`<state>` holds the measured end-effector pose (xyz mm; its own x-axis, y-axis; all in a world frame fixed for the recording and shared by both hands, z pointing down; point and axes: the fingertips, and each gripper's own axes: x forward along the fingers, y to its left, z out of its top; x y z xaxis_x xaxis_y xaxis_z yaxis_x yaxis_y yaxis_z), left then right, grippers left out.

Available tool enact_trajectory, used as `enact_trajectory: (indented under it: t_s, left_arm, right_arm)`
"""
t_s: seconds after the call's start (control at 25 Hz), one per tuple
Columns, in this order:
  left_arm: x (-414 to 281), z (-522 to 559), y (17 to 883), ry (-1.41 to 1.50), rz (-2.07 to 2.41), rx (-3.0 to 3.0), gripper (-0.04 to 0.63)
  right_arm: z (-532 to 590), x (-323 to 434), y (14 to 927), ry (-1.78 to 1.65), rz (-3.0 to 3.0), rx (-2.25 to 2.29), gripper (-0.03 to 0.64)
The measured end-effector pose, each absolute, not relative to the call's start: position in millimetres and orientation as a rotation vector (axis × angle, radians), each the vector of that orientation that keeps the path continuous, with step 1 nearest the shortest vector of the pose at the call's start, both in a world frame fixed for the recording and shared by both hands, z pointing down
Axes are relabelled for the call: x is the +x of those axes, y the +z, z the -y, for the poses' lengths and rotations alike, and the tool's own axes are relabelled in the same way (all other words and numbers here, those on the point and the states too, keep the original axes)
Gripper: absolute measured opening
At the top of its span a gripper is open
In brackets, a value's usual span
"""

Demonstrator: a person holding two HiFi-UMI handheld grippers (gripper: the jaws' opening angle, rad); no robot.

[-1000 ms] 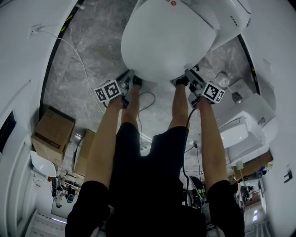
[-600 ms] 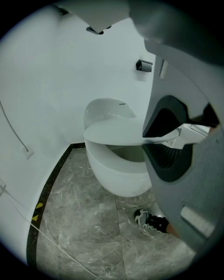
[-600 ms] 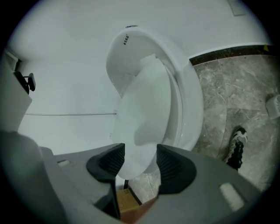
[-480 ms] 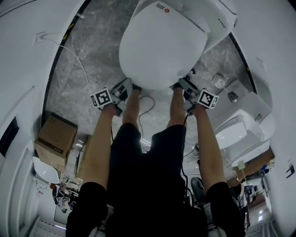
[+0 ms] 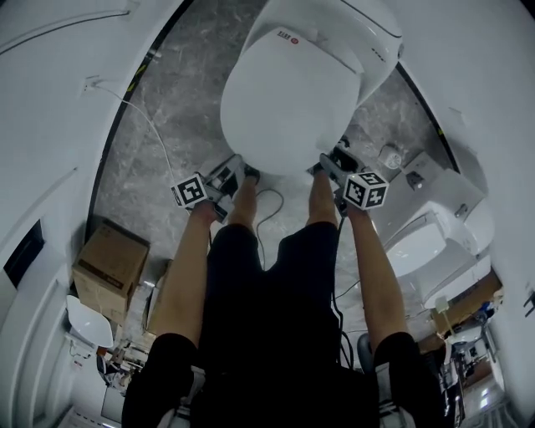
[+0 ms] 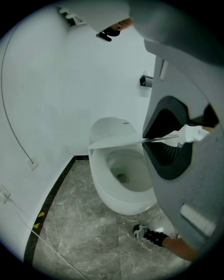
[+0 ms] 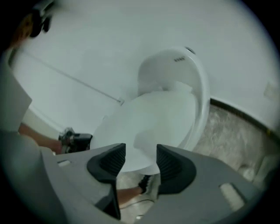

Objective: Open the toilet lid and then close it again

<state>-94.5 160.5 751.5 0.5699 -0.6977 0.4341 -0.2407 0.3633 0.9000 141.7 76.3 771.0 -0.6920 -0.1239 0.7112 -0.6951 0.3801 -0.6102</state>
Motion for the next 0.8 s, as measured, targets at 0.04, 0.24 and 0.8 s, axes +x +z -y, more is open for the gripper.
enact_trajectory:
  t_s: [0.04,0.24,0.8]
  left_arm:
    - [-92,-155,742,-0.414,0.952,1.196,0.034]
    - [-85,-139,710,-0.508,0.916,1.210,0.034]
    - [-73,-106,666,-0.628,0.943,1.225,0.034]
  right_arm:
    - [-75,135,759,1.165,2.108,0.662,0.216]
    - [-93,85,694,0.635,2.271,0.378,0.227]
    - [-133,52,676,-0.013,2.186,0.196,0.282]
